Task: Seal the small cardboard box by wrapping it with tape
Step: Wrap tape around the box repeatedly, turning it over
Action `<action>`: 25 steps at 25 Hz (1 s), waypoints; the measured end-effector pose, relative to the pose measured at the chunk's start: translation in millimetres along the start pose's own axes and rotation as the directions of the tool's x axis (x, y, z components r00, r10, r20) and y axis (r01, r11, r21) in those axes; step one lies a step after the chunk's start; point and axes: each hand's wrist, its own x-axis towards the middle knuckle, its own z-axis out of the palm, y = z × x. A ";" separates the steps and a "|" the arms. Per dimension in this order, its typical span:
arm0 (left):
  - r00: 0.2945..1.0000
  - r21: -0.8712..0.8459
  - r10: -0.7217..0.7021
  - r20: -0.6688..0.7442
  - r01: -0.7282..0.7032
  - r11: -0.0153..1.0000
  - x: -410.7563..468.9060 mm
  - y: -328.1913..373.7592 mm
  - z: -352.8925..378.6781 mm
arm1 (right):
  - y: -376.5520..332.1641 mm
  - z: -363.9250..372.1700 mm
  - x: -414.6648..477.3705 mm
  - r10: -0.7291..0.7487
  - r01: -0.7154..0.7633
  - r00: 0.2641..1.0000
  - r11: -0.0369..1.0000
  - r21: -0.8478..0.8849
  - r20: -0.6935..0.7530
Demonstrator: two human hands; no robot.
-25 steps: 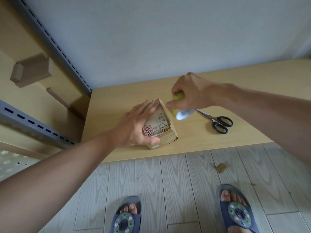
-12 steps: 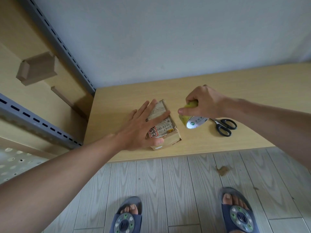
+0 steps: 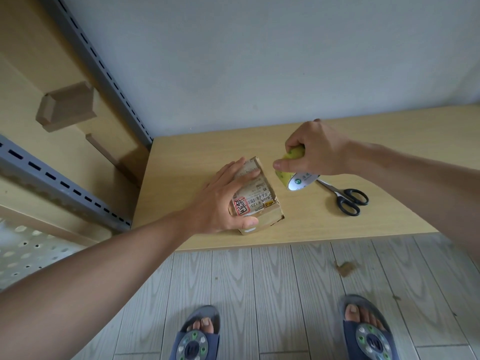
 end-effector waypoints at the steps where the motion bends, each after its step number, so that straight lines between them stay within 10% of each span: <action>1: 1.000 -0.004 -0.006 -0.002 0.006 1.000 0.5 0.3 0.5 | 6.2 2.6 -2.2 0.035 -0.035 0.999 0.999 -0.001 0.026; 12: 0.980 0.146 -0.079 0.185 0.053 0.988 8.0 21.7 -21.4 | 35.8 38.0 -12.2 0.238 -0.263 0.948 0.960 0.099 0.214; 18: 0.865 0.445 -0.380 0.328 0.213 0.870 46.9 65.9 -35.1 | 35.6 53.4 -9.6 0.249 -0.282 0.934 0.954 0.099 0.256; 25: 0.985 0.005 -0.171 -0.029 0.172 0.985 42.5 62.5 -30.8 | 33.6 7.4 -6.3 0.203 -0.241 0.969 0.902 0.357 0.140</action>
